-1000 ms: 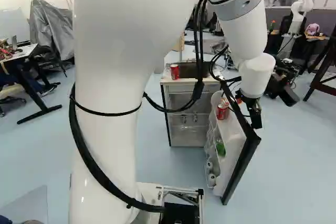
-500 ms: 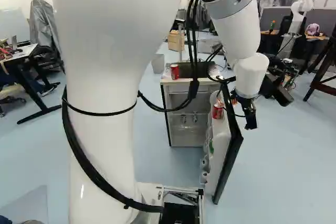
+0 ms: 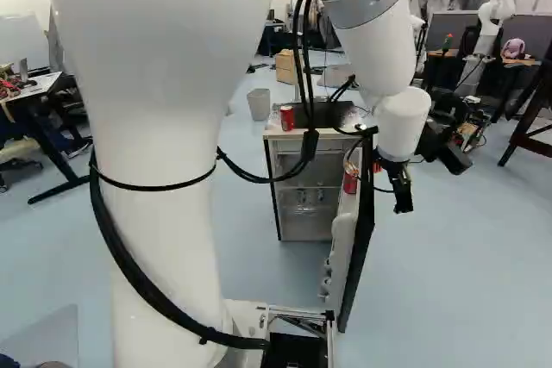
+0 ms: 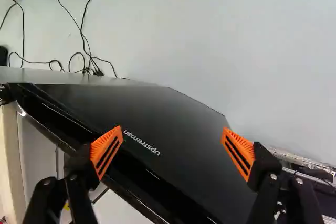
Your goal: Grab a drink from the fridge
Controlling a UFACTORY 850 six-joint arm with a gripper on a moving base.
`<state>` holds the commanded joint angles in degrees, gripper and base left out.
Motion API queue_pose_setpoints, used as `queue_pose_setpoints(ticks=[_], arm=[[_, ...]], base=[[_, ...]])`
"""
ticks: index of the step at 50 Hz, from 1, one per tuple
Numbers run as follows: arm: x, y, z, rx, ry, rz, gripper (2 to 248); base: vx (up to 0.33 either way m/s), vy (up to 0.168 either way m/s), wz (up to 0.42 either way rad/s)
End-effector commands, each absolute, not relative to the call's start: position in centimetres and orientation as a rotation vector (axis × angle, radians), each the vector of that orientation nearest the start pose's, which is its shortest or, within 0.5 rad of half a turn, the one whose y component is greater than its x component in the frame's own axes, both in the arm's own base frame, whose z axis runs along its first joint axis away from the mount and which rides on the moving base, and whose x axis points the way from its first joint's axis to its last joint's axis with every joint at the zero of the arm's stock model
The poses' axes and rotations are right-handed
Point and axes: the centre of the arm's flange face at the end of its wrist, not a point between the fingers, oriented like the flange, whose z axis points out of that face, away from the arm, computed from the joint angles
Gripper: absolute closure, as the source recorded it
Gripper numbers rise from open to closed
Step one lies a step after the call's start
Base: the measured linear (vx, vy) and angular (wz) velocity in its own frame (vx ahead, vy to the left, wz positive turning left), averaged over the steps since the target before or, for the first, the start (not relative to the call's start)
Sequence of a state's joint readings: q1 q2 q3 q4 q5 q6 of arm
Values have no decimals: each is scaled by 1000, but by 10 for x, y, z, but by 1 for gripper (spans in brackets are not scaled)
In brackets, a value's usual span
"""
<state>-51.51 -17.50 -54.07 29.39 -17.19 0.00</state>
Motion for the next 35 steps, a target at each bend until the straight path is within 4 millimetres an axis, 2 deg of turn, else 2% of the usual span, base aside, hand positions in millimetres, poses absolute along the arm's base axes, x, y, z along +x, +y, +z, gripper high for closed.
queue_pose_setpoints(ticks=[35], arm=[[332, -364, 401, -2374, 1852, -576, 3]], base=[[0, 0, 0]])
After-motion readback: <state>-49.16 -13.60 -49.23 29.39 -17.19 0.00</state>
